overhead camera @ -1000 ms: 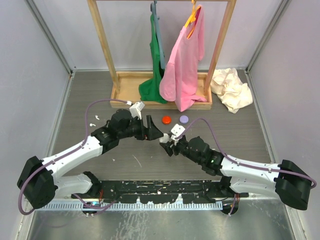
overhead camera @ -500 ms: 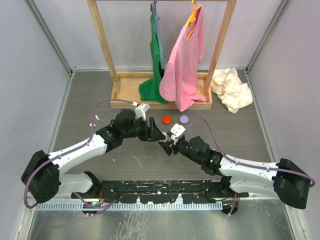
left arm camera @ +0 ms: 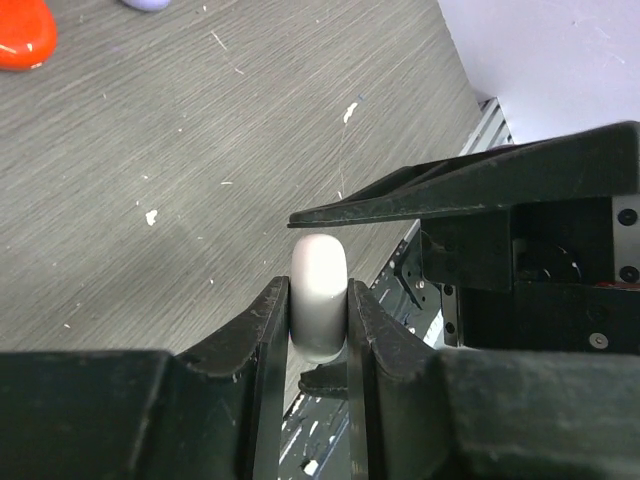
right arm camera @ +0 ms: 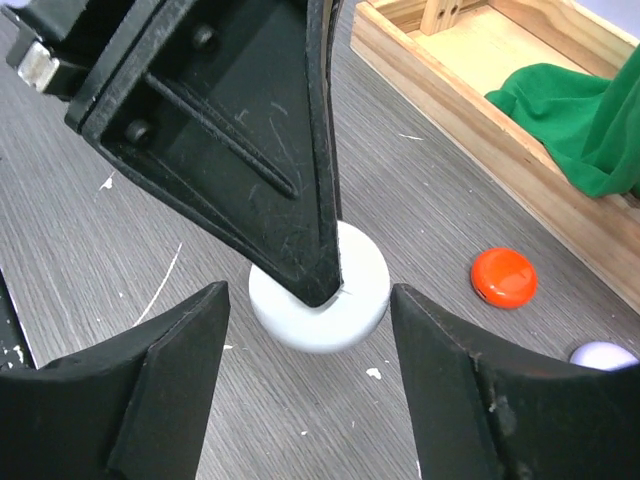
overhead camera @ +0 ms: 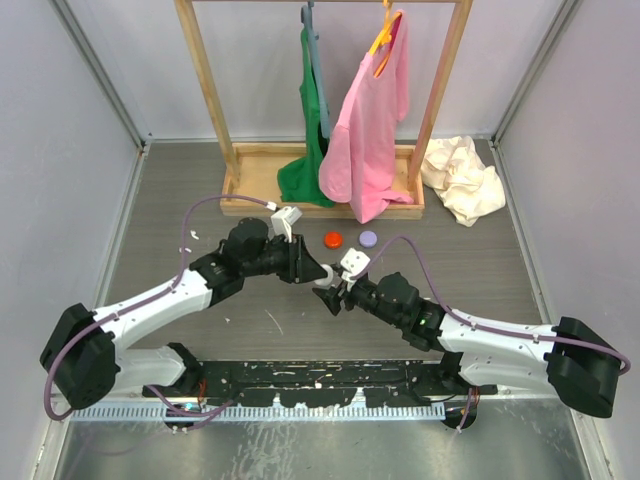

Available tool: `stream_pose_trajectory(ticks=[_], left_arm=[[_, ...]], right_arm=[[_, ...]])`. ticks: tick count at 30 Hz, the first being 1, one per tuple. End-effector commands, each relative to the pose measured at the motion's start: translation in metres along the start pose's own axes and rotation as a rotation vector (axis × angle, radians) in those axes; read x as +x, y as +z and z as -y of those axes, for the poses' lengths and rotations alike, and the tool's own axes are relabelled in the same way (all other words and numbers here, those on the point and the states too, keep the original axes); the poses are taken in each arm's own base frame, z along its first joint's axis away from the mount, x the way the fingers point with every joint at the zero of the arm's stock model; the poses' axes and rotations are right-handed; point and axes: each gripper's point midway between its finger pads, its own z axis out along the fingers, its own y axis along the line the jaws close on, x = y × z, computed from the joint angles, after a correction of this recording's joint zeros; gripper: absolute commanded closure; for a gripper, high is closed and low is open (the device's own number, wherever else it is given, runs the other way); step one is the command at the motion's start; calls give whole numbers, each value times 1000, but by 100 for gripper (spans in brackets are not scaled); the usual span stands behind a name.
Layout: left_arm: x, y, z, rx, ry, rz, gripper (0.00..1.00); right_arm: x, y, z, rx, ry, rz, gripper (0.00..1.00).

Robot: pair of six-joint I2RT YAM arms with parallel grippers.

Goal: Insert the wireless bluetooth earbuds into the charging case
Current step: Pick up the charging case at the center of the board.

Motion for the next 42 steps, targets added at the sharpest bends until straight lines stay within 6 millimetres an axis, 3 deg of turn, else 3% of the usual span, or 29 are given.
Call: stream_pose_trajectory(ticks=[1,5,10,18,27,38,42], left_arm=[[-23,-15,30,86,139,69,81],[-23,-23,29,76,214,72,82],[-26,-35,30,73,322,106,83],[-30,-58,55,162,479,134,84],[-25,-66,74,269,616,104,84],[-24,-68,81,315,726,59,84],[-23,-68,81,325,757,63,84]], right_arm=[[-47,1,-6,-39,2,138,26],[-55,-5,-12,-92,-5,147,18],[-66,-14,-17,-201,35,172,16],[-77,-30,-11,-382,104,196,16],[-86,-30,-25,-541,75,206,15],[-96,-21,-27,-581,1,269,26],[-89,-16,-32,-629,21,246,39]])
